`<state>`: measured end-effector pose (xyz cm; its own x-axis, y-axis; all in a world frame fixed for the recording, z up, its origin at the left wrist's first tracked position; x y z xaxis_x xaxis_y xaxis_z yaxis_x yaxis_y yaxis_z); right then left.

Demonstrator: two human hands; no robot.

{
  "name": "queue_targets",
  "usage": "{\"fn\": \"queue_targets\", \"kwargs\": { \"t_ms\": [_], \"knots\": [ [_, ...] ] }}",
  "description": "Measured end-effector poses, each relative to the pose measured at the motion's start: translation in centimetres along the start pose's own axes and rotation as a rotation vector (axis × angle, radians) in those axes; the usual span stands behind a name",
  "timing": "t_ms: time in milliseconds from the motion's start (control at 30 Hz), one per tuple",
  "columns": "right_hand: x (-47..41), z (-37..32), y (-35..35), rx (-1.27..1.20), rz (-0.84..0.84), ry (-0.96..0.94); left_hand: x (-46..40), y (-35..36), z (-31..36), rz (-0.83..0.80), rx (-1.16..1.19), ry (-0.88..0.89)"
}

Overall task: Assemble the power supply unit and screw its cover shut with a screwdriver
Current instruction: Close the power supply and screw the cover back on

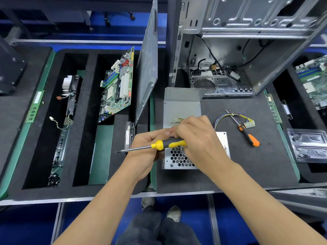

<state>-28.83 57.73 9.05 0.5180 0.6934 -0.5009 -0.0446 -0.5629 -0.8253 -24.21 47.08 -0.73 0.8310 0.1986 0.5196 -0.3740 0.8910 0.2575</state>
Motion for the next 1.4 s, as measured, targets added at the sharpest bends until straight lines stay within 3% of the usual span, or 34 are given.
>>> {"fn": "queue_targets", "kwargs": {
  "t_ms": [433, 633, 733, 867, 1167, 1400],
  "knots": [
    [0.4, 0.3, -0.4, -0.071, 0.017, 0.025, 0.3, 0.1, 0.7, -0.005, -0.052, 0.037],
    [1.2, 0.9, 0.0, -0.203, -0.125, 0.159, 0.2, 0.2, 0.7, 0.052, -0.019, -0.007],
    [1.7, 2.3, -0.6, -0.331, -0.123, 0.402, 0.3, 0.4, 0.9, 0.018, 0.008, -0.008],
    [1.9, 4.7, -3.2, -0.396, 0.07, 0.58, 0.3, 0.3, 0.8, 0.017, 0.031, -0.025],
    [4.0, 8.1, -5.5, -0.874, 0.556, 0.845, 0.5, 0.5, 0.8, -0.003, 0.035, -0.024],
    [3.6, 7.7, -5.3, -0.709, 0.537, 0.861, 0.4, 0.3, 0.7, 0.007, 0.038, -0.036]
  ]
}}
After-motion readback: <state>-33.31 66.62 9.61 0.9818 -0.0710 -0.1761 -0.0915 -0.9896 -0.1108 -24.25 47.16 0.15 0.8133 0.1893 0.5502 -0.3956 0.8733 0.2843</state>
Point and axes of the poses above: each hand's wrist, its own x-axis away from the middle knuckle, its own y-axis out of the palm, z = x × y, the point moved 7 cm from there along -x, towards the middle knuckle, and after that the axes turned 2 degrees about z, right-handed, at the moved point
